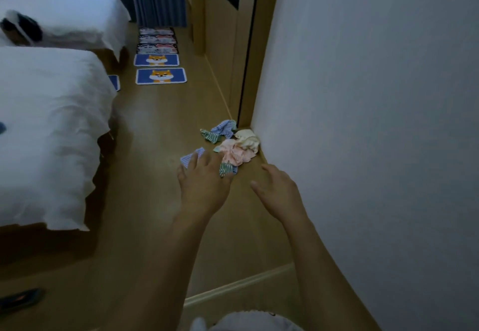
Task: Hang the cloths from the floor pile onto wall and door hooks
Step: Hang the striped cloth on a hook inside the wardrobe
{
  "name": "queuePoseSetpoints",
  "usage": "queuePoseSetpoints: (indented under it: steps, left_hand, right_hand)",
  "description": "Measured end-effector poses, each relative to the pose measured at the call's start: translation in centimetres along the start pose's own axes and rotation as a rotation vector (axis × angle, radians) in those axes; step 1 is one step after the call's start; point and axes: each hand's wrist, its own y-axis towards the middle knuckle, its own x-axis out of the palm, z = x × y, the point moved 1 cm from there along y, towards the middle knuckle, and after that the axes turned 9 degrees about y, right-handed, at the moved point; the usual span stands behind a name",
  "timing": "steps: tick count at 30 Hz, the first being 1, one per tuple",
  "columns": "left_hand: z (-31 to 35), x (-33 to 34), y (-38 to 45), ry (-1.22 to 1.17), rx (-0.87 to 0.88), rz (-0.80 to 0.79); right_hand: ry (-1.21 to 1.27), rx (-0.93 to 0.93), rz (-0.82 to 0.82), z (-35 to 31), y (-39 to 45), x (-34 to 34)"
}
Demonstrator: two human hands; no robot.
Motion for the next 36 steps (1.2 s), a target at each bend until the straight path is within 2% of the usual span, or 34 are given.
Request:
queuePoseSetpoints:
  steps: [9,14,30,36]
  left_hand:
    - [0.4,4.0,7.7,0.008,0.075,-0.128]
    - [1.3,6.7,12.0,0.028,0.090,-0.177]
    - [7.4,13.7,31.2,0.077,-0.126,-0.222]
    - [6.9,16.7,35.9,0.083,-0.194,-0.282]
  right_hand:
    - [0.001,0.158,-0.026,2.0,5.5,1.6]
    - [-0.013,0.180,-0.063,4.2,10.2,2.0]
    - [0.012,0.075,-0.303,10.2,33.5,1.5]
    - [0.011,0.053,-0.377,12.2,40.1,2.7]
